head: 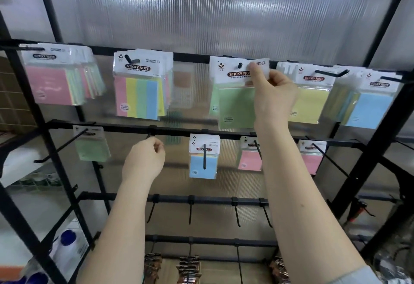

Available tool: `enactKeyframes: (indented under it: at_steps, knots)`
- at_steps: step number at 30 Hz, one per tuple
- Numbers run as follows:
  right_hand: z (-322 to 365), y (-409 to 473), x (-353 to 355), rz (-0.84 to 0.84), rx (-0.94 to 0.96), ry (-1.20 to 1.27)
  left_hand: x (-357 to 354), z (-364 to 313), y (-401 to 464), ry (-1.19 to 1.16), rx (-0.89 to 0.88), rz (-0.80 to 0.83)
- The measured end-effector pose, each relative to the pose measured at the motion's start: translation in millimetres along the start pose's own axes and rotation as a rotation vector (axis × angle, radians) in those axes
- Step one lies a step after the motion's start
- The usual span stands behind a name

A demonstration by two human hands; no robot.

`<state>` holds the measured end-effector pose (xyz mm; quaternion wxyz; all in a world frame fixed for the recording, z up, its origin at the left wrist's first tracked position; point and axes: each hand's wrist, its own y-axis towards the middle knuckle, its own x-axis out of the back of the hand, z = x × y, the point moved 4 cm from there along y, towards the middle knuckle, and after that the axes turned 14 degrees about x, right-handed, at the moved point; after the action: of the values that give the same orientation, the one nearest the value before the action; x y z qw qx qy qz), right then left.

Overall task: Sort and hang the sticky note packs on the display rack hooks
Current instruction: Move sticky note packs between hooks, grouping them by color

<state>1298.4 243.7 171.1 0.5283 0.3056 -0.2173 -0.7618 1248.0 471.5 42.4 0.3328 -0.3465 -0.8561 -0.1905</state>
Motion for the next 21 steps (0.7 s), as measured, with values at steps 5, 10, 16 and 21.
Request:
enactKeyframes:
  at_steps: [5,10,16,21]
  knots:
    - [-13,3,-6,0.016,-0.032,-0.056,-2,0,3,0.014,-0.009,0.006]
    - [-24,12,-19,-0.009,-0.038,-0.061,-1,-1,5,0.014,-0.009,0.01]
    - [-32,22,-29,-0.04,-0.045,-0.076,0,-1,7,0.016,-0.019,0.009]
    - [-39,20,-29,-0.093,-0.027,-0.071,1,-1,8,0.013,-0.027,0.01]
